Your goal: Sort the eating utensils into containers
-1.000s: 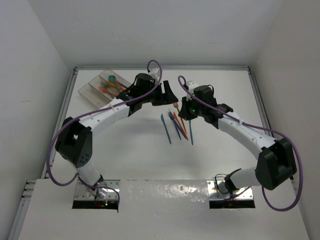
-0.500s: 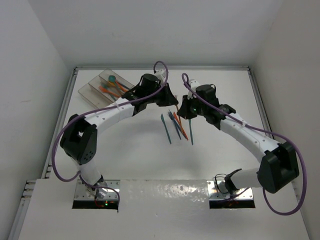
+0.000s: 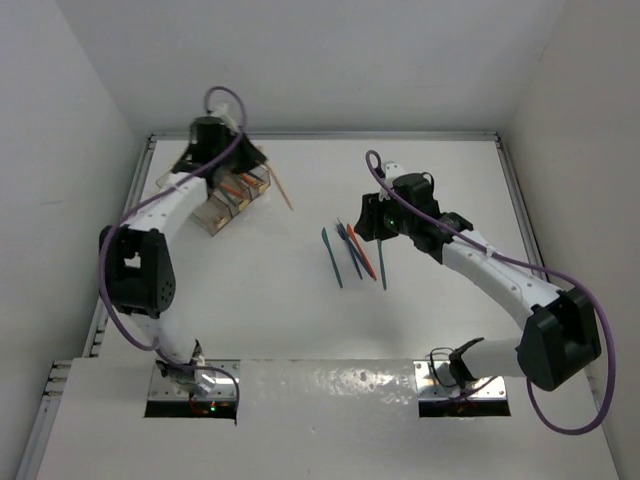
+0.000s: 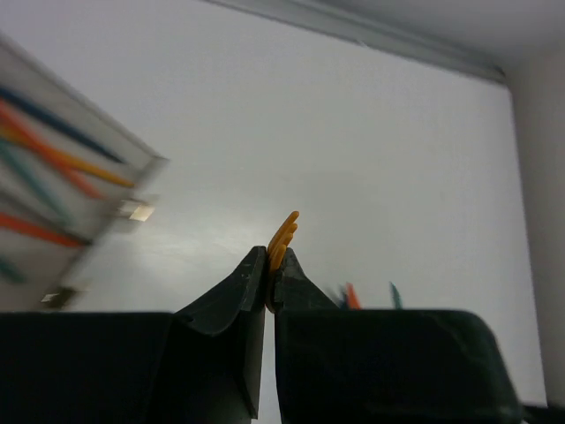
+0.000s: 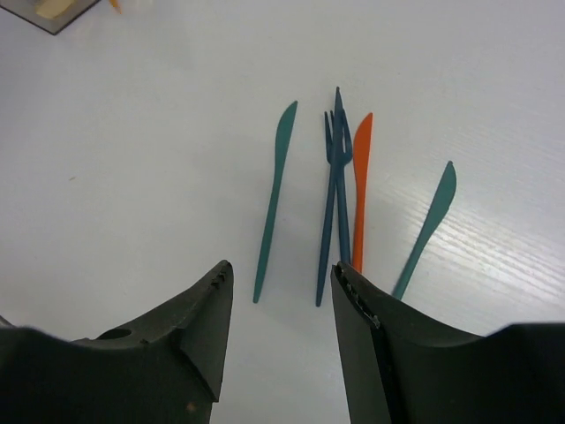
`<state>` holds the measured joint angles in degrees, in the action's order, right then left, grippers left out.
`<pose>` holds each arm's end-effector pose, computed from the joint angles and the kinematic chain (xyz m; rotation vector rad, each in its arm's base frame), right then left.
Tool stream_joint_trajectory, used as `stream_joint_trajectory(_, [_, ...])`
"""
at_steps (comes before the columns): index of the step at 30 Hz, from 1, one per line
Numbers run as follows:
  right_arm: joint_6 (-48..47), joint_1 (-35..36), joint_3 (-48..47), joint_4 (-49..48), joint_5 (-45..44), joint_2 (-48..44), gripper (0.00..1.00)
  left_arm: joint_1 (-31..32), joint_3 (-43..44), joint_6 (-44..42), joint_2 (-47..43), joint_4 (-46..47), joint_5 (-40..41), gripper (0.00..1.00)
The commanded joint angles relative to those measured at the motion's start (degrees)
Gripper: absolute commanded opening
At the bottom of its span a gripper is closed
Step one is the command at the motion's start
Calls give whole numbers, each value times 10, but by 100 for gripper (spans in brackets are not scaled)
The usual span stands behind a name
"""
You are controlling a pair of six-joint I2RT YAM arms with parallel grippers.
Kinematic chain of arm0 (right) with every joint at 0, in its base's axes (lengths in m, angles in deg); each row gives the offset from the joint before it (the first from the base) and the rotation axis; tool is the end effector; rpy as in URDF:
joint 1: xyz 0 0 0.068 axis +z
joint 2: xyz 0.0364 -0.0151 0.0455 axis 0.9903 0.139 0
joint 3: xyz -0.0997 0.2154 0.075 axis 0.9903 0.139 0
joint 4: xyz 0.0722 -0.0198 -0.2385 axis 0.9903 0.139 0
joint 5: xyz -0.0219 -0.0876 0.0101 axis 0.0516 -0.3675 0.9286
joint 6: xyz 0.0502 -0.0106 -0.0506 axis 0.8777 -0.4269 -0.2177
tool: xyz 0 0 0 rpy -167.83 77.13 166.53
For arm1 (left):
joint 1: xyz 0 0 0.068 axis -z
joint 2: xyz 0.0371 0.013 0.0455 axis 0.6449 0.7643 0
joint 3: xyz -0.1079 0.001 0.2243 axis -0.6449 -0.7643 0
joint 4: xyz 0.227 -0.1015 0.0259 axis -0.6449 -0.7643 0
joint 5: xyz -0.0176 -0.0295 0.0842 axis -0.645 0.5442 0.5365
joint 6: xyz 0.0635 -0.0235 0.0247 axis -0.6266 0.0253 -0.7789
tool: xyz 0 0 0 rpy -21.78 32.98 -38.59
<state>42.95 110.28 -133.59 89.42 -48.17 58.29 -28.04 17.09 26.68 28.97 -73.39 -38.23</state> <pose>0.2706 0.1525 0.2361 -0.1779 2.2532 0.5977 0.3989 -0.1020 0.2650 -0.0675 2.1044 -0.6786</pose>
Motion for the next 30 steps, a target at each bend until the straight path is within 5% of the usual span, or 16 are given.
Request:
stream_joint_trajectory(1, [-13,2,7,-3,-26,-18,49,-115,36,-19,-8,-7,20,0])
stream_joint_trajectory(9, [-16,2,13,4,-25,-13,49,-245,135,-18,97,-18,17,0])
stream_joint_trajectory(19, [-14,2,16,22,-32,-4,42,-257,211,-7,235,-37,16,1])
stream_joint_trajectory(30, [-13,3,5,35,-40,60,27,-251,160,7,185,-17,-17,55])
